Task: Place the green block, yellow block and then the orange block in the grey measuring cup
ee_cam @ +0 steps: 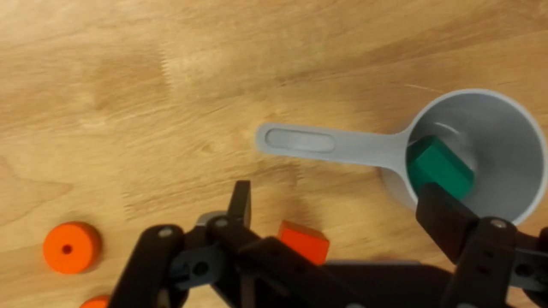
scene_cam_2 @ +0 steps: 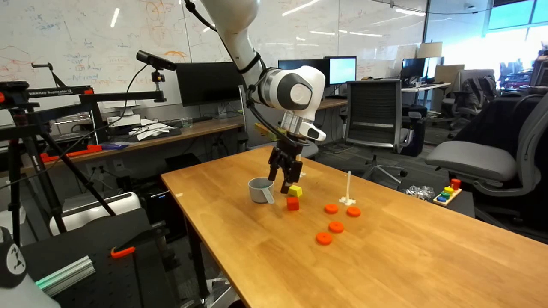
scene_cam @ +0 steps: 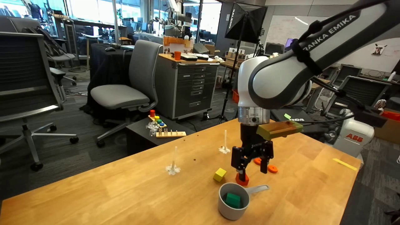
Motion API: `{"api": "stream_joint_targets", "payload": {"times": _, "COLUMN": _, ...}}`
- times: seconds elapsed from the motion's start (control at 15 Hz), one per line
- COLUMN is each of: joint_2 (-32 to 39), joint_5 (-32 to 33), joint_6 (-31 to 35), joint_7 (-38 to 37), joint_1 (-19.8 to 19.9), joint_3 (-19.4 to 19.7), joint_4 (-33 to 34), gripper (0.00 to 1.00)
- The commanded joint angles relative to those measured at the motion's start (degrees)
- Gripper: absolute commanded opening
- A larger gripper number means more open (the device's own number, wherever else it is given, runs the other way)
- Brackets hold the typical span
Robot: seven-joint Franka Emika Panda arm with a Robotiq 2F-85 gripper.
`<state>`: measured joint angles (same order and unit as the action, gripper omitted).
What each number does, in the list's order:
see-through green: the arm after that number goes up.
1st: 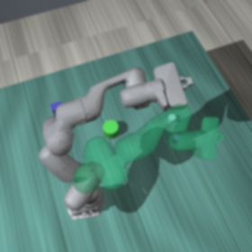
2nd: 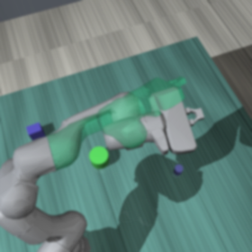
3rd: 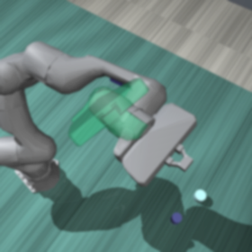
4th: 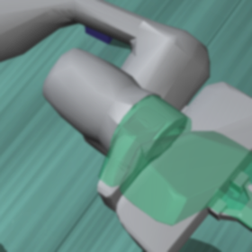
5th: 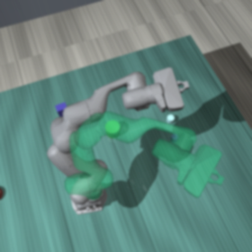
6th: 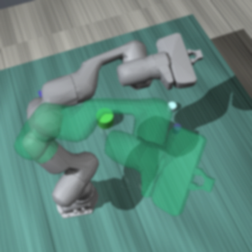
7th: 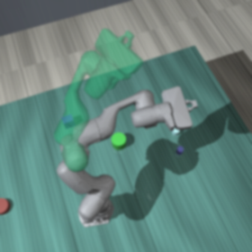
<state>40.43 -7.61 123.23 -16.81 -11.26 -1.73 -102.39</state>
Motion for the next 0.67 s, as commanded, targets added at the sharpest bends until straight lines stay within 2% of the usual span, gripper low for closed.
{"api": "stream_joint_targets", "payload": {"times": 0.0, "joint_2": 0.5, "joint_5": 5.6, "joint_6": -0.8, "joint_7": -2.2, "joint_1": -1.5, "joint_3": 2.3, "joint_4": 1.9, "gripper": 1.00}}
{"api": "stream_joint_targets", "payload": {"times": 0.33, "joint_2": 2.9, "joint_5": 11.1, "joint_6": -1.3, "joint_7": -3.8, "joint_1": -2.7, "joint_3": 3.0, "joint_4": 6.8, "gripper": 1.00}}
{"api": "stream_joint_targets", "payload": {"times": 0.6, "joint_2": 6.5, "joint_5": 12.5, "joint_6": -1.7, "joint_7": -3.9, "joint_1": -3.1, "joint_3": 2.8, "joint_4": 13.4, "gripper": 1.00}}
